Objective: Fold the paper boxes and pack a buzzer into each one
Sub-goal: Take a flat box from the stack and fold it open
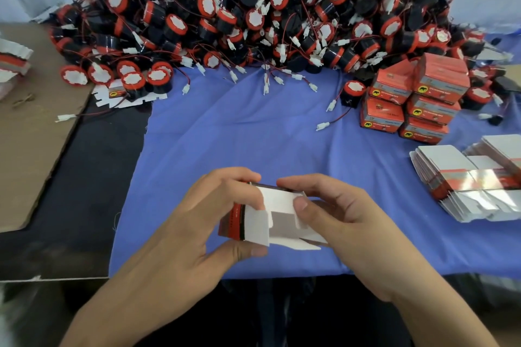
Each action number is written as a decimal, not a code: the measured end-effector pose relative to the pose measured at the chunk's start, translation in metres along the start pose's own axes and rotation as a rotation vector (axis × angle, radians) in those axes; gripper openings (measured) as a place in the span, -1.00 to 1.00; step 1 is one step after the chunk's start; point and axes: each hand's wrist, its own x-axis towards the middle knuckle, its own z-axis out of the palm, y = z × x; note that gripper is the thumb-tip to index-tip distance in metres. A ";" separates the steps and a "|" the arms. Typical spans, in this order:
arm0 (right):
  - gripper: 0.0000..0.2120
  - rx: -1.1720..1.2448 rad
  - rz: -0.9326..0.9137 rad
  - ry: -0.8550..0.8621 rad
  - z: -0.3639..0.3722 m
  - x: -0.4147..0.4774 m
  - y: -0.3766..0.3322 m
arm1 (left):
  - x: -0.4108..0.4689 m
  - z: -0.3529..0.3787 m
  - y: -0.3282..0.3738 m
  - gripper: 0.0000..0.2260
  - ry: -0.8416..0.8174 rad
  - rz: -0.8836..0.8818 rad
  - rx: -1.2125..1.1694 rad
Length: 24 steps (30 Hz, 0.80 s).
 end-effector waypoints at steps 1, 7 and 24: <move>-0.73 -0.047 -0.017 0.024 0.001 0.000 0.000 | 0.000 0.002 0.001 -0.72 0.010 -0.011 0.000; -0.75 -0.347 -0.101 0.137 0.001 -0.004 -0.001 | 0.001 0.010 0.005 -0.56 0.043 -0.061 -0.072; -0.60 0.096 -0.222 -0.001 -0.004 -0.017 -0.007 | 0.003 0.036 0.004 -0.61 0.365 -0.281 -0.758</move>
